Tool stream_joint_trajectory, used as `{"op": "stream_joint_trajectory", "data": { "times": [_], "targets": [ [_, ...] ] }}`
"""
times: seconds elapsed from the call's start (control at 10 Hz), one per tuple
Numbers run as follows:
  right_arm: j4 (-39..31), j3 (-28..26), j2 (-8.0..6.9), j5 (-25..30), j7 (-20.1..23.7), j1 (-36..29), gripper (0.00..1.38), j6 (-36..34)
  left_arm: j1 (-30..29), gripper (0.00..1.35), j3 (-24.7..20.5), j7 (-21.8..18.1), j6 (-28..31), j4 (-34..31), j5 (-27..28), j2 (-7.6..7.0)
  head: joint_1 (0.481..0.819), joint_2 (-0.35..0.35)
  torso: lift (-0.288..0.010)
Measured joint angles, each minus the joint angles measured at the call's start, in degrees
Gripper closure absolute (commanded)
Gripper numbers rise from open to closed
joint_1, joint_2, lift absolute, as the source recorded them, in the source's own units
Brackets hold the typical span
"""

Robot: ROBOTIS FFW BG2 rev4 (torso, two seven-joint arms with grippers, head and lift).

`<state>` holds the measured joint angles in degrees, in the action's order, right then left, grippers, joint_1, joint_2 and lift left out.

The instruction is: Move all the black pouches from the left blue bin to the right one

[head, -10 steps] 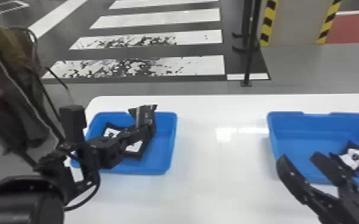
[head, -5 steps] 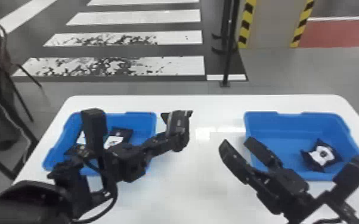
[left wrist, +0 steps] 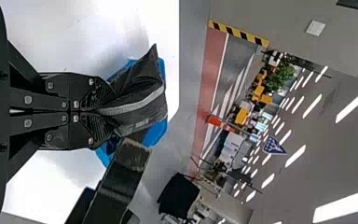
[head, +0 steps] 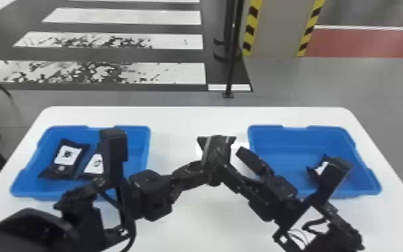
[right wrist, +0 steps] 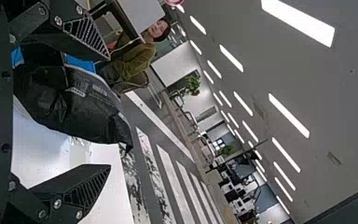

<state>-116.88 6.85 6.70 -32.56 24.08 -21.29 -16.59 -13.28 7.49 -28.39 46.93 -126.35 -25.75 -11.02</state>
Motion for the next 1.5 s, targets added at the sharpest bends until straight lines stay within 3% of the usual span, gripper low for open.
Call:
{"op": "stream_joint_trajectory", "data": {
  "times": [0.1, 0.2, 0.3, 0.4, 0.6, 0.7, 0.8, 0.9, 1.1, 1.5],
  "targets": [
    [1.72, -0.06, 0.03, -0.12, -0.01, 1.33, 0.41, 0.0, 0.09, 1.21, 0.9, 0.0, -0.07, 0.0, -0.65, -0.14, 0.695, -0.06, -0.14],
    [2.97, -0.21, -0.04, -0.7, -0.04, 2.3, 0.85, 0.0, 0.18, 1.21, 1.6, 0.0, -0.01, 0.0, -1.2, -0.23, 0.695, -0.074, -0.14],
    [3.66, -0.31, -0.13, -1.53, -0.07, 2.89, 1.13, -0.18, 0.21, 1.21, 1.97, 0.01, 0.22, 0.01, -1.53, -0.3, 0.695, -0.081, -0.14],
    [3.95, -0.33, -0.27, -2.13, -0.08, 3.1, 1.29, -0.31, 0.21, 1.21, 2.05, 0.01, 0.38, 0.01, -1.66, -0.32, 0.695, -0.082, -0.14],
    [3.86, -0.32, -0.37, -2.55, -0.01, 3.01, 1.28, 0.14, 0.21, 1.2, 1.97, 0.01, 0.45, 0.01, -1.77, -0.32, 0.695, -0.082, -0.14],
    [3.75, -0.27, -0.4, -3.06, 0.05, 2.83, 1.28, 0.03, 0.21, 0.94, 1.8, 0.12, 0.45, 0.01, -2.06, -0.29, 0.695, -0.08, -0.14],
    [3.67, -0.24, -0.45, -3.43, 0.07, 2.83, 1.28, -0.02, 0.01, 0.44, 1.37, 0.45, 0.25, 0.01, -2.62, -0.17, 0.695, -0.076, -0.14],
    [3.99, -0.6, -0.46, -3.56, 0.0, 3.25, 1.28, -0.02, -0.46, 0.11, 0.65, 0.66, 0.39, 0.01, -2.91, 0.05, 0.695, -0.074, -0.14],
    [6.58, -3.44, -0.32, -2.66, 0.0, 5.49, 1.28, -0.01, -1.76, 0.15, -0.68, 0.62, 0.72, 0.01, -3.09, 0.29, 0.695, -0.094, -0.14],
    [16.88, -11.89, 2.98, 7.45, -0.09, 14.6, 1.28, -1.99, -2.77, 0.15, -3.59, 0.62, 0.14, 0.01, -3.37, 0.42, 0.695, -0.189, -0.14]
  ]
}}
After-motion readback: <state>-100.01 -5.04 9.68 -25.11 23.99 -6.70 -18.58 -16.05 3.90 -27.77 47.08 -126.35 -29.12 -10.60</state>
